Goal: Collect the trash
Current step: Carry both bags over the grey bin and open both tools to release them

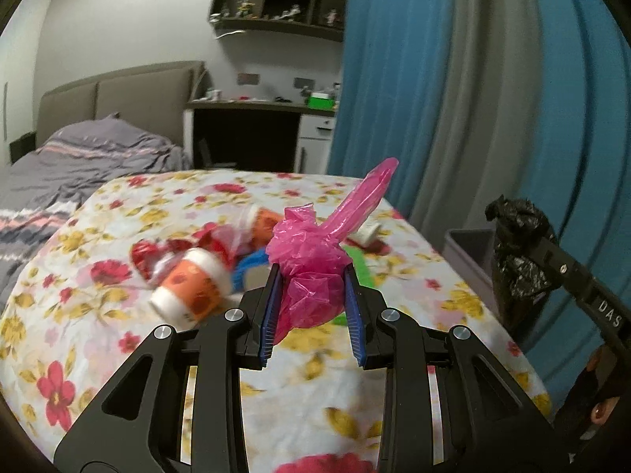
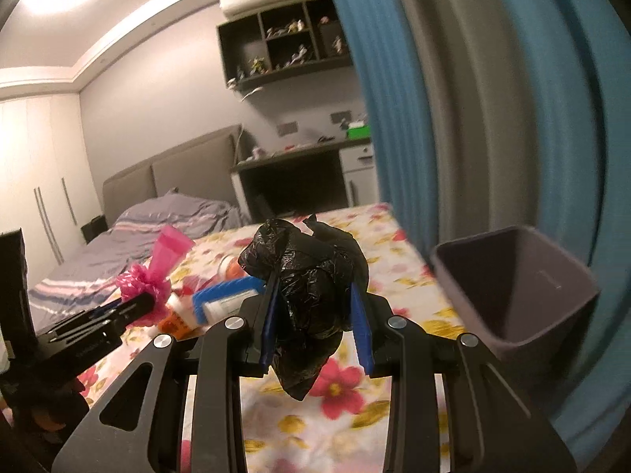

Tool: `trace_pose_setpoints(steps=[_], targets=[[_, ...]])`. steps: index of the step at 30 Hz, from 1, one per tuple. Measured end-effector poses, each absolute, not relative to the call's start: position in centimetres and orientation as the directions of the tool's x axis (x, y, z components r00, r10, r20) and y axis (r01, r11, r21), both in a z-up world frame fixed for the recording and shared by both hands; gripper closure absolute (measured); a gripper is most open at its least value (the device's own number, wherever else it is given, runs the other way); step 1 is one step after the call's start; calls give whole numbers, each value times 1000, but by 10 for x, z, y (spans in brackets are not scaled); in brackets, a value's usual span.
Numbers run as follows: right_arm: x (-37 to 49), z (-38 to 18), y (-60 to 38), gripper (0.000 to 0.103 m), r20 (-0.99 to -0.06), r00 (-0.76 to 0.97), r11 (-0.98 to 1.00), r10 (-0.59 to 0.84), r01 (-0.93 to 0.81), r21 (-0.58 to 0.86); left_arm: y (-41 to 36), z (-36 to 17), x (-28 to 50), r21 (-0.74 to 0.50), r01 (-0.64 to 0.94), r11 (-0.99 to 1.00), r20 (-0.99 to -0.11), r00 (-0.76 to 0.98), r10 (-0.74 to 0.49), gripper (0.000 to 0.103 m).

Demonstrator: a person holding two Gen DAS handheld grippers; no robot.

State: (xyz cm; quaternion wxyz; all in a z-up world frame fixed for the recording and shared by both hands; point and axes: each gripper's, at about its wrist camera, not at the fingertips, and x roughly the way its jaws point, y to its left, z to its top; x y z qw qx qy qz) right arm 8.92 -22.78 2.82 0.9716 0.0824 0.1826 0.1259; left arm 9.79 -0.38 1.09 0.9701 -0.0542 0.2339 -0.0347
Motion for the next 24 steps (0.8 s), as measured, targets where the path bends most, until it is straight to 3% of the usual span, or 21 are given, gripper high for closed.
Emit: trace_pose_setpoints(steps=[17,24], targets=[[97,34,-342,70,-275,961,985,-21,67,159,-139,32,160,-106,316,943,-405,853,-331,73],[122,14,-379,70,-296,951,974,-93,149,171,-200,27,197,-109,430,896,-394,809,-436,73]])
